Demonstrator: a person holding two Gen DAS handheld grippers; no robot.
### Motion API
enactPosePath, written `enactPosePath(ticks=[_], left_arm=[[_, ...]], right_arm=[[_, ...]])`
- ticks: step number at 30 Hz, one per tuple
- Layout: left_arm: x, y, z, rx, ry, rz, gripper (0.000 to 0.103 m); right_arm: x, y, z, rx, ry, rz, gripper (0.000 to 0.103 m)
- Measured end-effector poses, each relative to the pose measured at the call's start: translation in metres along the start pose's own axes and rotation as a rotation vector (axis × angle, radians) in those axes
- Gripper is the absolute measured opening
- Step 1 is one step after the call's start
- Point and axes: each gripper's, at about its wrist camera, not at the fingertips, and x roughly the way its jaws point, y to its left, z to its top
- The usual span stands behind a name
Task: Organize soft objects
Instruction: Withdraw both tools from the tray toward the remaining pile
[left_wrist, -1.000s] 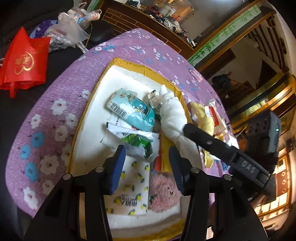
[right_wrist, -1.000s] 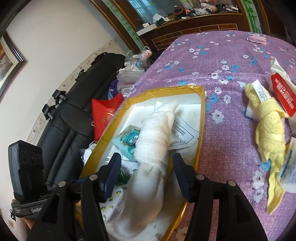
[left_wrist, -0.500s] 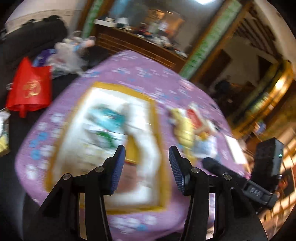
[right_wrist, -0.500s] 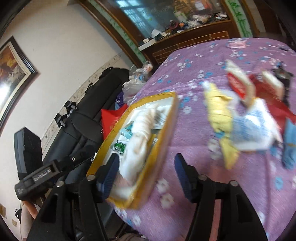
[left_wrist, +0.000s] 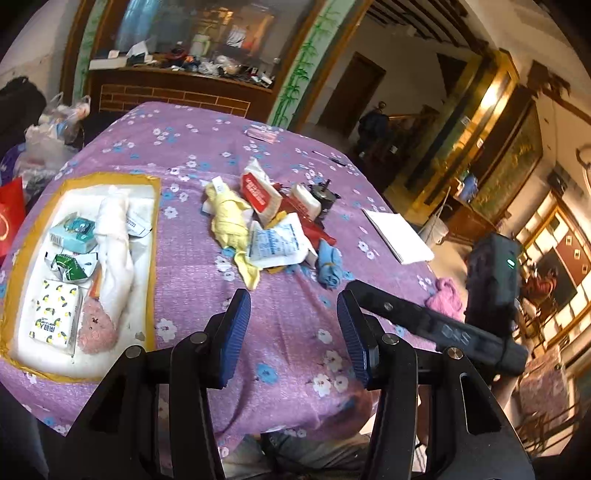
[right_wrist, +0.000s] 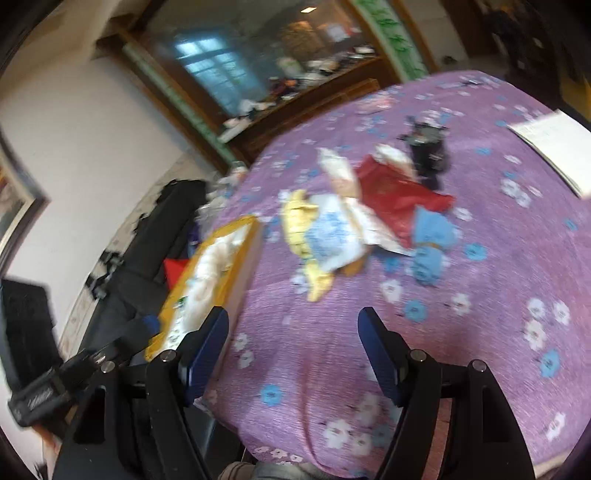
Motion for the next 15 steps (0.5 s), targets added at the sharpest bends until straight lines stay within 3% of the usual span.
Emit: enactPosePath(ticks=[6,15], left_arm=[[-0.006,-0.004,-0.005,0.014,-0.013,-0.008,0.049],[0.019,0.01,-0.01,-0.004,0.016,-0.003,0.049]], right_arm=[[-0.009,-0.017,-0.001,0.054,-0.015,-0.035,0.073],[-0.006,-0.035,-0.001,0.048,-0.016,-0.034,0.073]])
